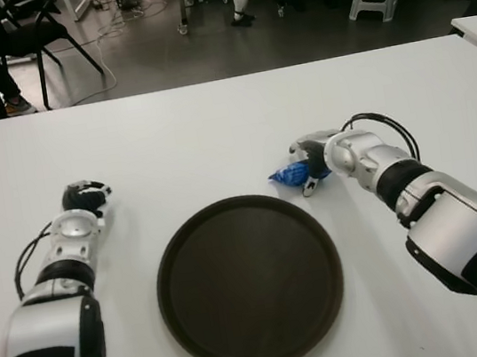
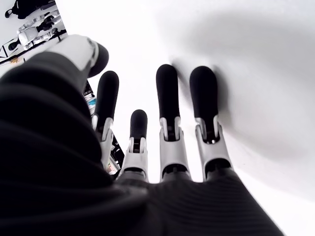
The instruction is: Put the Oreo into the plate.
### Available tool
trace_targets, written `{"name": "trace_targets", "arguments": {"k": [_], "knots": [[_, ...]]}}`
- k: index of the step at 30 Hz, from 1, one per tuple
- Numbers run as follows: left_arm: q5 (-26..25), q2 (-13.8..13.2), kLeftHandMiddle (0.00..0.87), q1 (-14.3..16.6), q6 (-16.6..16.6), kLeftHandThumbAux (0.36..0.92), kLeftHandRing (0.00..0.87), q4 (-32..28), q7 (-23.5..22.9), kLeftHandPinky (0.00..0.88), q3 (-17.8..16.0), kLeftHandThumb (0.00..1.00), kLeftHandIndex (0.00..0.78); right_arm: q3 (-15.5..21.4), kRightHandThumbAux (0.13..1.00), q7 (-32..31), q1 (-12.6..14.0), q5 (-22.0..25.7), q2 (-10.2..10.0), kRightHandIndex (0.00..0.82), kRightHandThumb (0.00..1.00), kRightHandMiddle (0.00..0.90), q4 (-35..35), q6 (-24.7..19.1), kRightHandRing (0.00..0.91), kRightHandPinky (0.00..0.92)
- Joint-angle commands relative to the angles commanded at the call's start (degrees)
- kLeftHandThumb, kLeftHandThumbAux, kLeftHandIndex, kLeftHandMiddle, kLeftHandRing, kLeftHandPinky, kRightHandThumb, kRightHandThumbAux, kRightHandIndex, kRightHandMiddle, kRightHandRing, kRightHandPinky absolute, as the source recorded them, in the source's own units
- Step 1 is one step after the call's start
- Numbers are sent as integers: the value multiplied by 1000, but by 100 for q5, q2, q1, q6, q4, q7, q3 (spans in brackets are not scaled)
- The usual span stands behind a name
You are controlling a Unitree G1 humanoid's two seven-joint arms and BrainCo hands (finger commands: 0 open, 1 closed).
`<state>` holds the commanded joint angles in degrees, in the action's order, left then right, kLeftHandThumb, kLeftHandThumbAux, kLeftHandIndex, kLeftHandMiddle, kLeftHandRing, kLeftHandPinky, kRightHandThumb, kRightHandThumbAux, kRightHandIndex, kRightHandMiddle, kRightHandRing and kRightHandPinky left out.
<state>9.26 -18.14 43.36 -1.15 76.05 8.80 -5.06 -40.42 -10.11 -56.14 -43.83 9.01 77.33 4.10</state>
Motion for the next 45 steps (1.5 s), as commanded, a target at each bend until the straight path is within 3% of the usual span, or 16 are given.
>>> {"name": "trace_targets", "arguments": {"k": [10, 26, 38, 40, 43, 44, 45], "knots": [[-28, 7, 166, 5, 35, 723, 183, 2, 20, 207, -34, 682, 399, 10, 746, 1, 15, 15, 9, 0, 0, 0, 12, 7, 0, 0], [-3, -10, 149, 2, 28, 725, 162, -7, -44, 164, -3, 676, 398, -29, 762, 80, 25, -8, 31, 0, 0, 0, 0, 107, 0, 0], [-46, -8, 146, -12, -2, 724, 158, -10, -52, 162, -37, 680, 398, -293, 834, 530, 18, -273, 131, 0, 0, 0, -49, 433, 0, 0], [-72, 4, 150, -9, -27, 724, 163, -21, -54, 172, -62, 681, 398, -356, 883, 738, 33, -339, 167, 14, 6, 0, -67, 528, 0, 0], [-80, 9, 154, -8, -37, 724, 169, -25, -48, 183, -66, 682, 399, -400, 926, 943, 48, -375, 183, 97, 87, 14, -64, 573, 0, 0], [-79, 9, 158, -8, -38, 724, 171, -25, -43, 184, -63, 683, 399, -409, 860, 1002, 53, -380, 186, 209, 303, 36, -61, 578, 9, 7], [-71, 7, 161, -10, -39, 724, 172, -23, -31, 186, -54, 683, 399, -409, 817, 1046, 58, -379, 181, 281, 442, 50, -55, 566, 15, 12]]}}
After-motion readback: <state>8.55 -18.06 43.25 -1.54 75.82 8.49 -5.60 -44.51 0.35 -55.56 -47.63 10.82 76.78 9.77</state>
